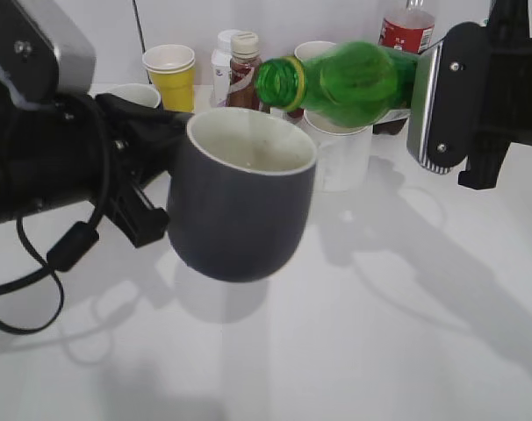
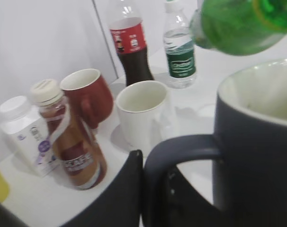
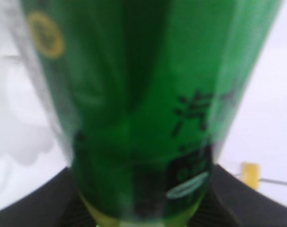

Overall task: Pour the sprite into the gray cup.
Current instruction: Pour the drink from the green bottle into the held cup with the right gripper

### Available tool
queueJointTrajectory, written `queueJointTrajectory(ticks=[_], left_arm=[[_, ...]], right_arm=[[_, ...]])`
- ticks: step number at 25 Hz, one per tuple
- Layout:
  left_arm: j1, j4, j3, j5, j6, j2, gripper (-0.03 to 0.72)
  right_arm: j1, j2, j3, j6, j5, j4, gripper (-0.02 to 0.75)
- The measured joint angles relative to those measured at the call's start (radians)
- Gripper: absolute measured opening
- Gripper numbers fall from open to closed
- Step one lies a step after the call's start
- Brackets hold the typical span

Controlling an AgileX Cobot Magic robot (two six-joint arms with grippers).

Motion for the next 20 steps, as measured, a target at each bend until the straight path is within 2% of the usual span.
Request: queueJointTrajectory(ticks=[6,20], left_arm=[[-0.041,0.003,0.000,0.020,-0.001,0.000,0.048],[-0.042,0.007,0.000,0.063,-0.001,0.000,0.048]], right_arm=[[0.000,0.000,0.000,-0.081,-0.005,0.000,0.339],[0.000,0.000,0.000,-0.286,-0.072,0.045,0.339]])
